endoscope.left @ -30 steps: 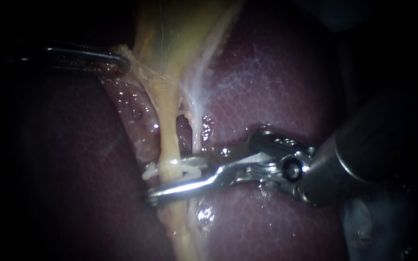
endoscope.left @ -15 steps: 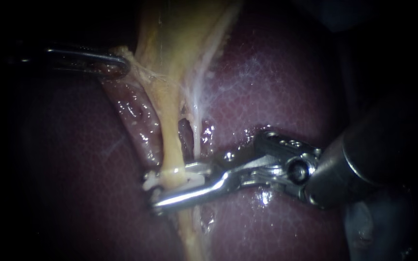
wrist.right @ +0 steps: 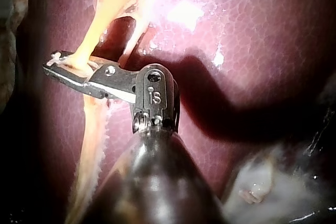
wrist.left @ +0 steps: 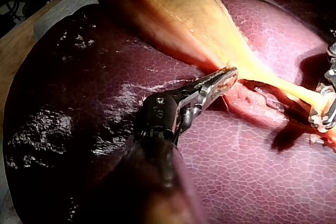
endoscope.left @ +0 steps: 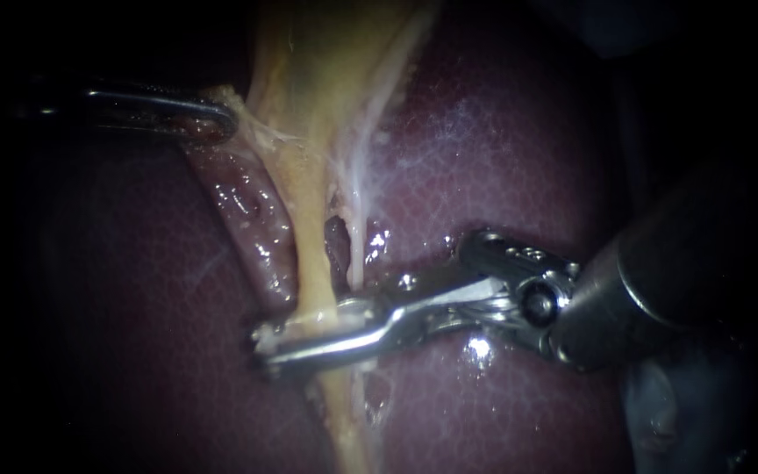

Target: Clipping second clip left tube

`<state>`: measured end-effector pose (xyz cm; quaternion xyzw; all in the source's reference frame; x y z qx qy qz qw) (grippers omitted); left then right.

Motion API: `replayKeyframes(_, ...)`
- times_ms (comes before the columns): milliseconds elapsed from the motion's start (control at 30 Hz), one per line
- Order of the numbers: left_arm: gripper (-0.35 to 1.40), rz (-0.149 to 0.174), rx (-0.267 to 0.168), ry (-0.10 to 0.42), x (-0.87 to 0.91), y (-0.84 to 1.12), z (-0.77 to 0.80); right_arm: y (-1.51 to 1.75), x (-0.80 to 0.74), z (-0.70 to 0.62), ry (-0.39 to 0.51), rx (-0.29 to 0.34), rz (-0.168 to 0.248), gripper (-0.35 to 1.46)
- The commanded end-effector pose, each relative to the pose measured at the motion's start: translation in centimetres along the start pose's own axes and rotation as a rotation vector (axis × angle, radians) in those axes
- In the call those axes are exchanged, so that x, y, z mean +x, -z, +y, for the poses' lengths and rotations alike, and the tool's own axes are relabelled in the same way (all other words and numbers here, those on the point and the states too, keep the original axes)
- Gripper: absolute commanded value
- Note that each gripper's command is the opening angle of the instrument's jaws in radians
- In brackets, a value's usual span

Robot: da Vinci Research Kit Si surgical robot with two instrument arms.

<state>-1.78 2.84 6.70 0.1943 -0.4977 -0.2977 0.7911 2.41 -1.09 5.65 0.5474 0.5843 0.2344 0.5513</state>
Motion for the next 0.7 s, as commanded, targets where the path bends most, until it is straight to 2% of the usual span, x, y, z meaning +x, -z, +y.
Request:
replayKeyframes(33,-0.35,0.000,0.000,0.000,0.00,0.00,0.00,0.00,0.00,0.00,0.001,0.000,0.000,-0.21)
replayKeyframes(100,-0.35,0.000,0.000,0.000,0.00,0.00,0.00,0.01,0.00,0.00,0.001,0.000,0.000,-0.35)
replayKeyframes(700,-0.35,0.000,0.000,0.000,0.00,0.00,0.00,0.03,-0.01,-0.01,0.007,-0.011,0.008,-0.35)
